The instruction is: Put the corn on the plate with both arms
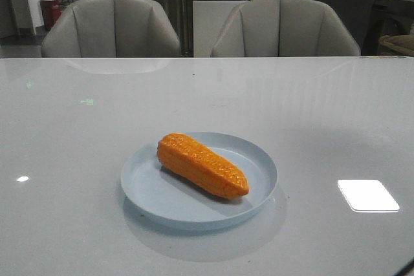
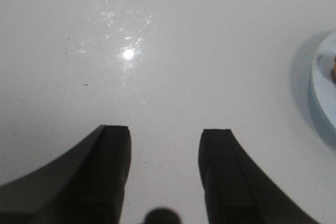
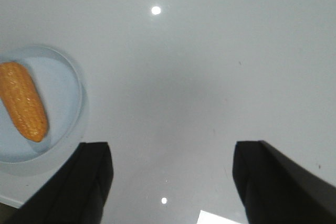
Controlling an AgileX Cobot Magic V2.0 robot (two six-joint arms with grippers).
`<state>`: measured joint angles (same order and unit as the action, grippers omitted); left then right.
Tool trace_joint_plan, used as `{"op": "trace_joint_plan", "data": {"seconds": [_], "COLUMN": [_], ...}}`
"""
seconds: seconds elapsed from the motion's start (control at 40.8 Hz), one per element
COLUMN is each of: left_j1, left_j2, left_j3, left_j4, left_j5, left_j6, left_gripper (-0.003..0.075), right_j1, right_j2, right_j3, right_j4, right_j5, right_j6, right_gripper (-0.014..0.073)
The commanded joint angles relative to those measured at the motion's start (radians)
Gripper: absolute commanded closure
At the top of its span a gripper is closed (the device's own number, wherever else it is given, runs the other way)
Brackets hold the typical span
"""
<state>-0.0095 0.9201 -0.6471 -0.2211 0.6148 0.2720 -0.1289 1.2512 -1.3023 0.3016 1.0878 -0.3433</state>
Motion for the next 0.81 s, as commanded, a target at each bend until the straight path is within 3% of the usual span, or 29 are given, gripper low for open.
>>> {"op": "trace_joint_plan", "data": {"seconds": [0.0, 0.221, 0.392, 0.785], "left_j1": [-0.001, -0.001, -0.001, -0.001], "left_j2": [-0.014, -0.014, -0.014, -0.014], "left_j3": [-0.029, -0.029, -0.029, -0.029], "left_j4": [-0.017, -0.017, -0.017, -0.017], "left_j5": [-0.075, -0.097, -0.097, -0.091], "left_j6": [-0.009, -0.009, -0.009, -0.009], "left_gripper": [0.0337, 0.0337, 0.0337, 0.0337], "right_j1": [-0.051, -0.077, -0.077, -0.077], "right_j2": [-0.113, -0.259, -0.346, -0.393], "right_j3": [0.145, 0.416, 0.53, 0.562], "right_j4": [0.018, 0.02, 0.055, 0.066], "right_j5": [-0.145, -0.214, -0.246, -0.246], "right_j6": [0.002, 0.002, 0.002, 0.002], "right_gripper": [0.0011, 0.0011, 0.0011, 0.0011]}}
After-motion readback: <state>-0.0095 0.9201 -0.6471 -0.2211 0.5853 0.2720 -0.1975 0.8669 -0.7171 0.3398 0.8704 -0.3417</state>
